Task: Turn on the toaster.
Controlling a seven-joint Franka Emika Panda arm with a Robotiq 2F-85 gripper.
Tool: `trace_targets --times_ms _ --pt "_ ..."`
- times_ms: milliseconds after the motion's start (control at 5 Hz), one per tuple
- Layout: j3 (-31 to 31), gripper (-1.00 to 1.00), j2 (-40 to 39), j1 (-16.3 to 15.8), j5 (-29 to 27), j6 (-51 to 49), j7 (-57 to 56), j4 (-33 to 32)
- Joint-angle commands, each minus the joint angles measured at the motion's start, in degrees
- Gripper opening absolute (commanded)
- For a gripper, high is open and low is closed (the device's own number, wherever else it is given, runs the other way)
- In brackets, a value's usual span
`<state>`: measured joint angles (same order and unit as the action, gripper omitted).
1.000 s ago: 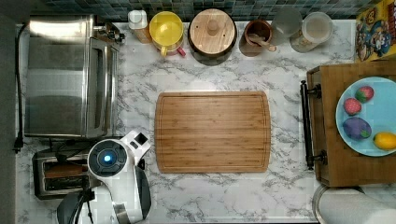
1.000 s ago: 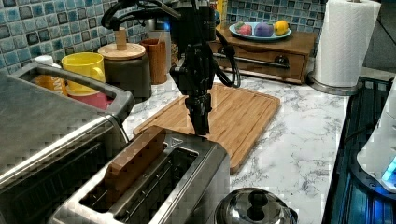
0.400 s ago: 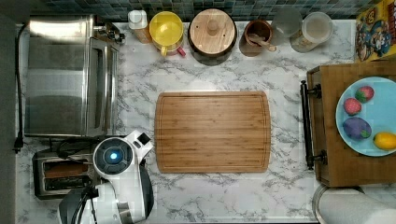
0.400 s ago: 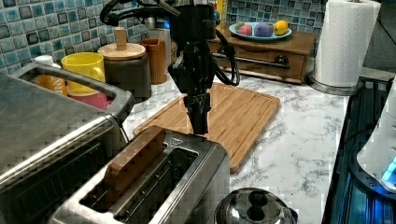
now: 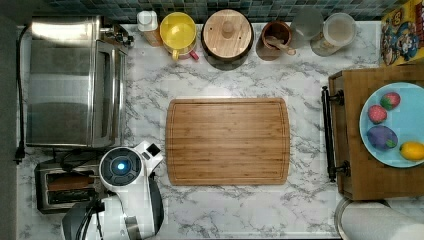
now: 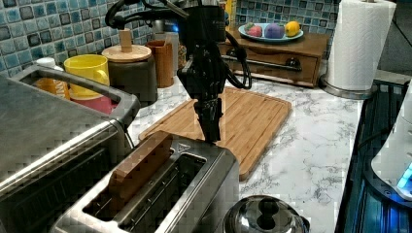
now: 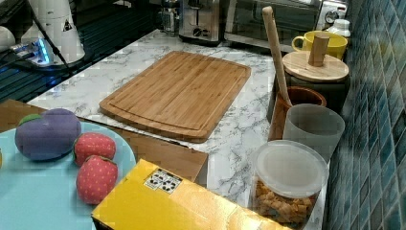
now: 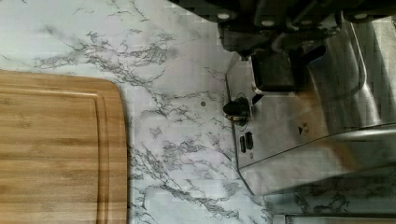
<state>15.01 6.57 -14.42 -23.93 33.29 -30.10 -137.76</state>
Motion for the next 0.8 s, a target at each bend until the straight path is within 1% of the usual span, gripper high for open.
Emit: trace_targets --times_ms 200,400,600,800 --pt "2.33 -1.0 -3.57 -1.98 1.68 5.85 2.83 0.29" --pt "1.63 -1.0 -8.39 -0.97 4.1 8.52 6.34 -1.72" --pt "-0.31 -1.0 -15.9 -0.05 6.02 10.32 8.64 -4.7" --pt "-2.22 -1.0 -20.62 -0.42 6.16 12.76 9.61 -8.92"
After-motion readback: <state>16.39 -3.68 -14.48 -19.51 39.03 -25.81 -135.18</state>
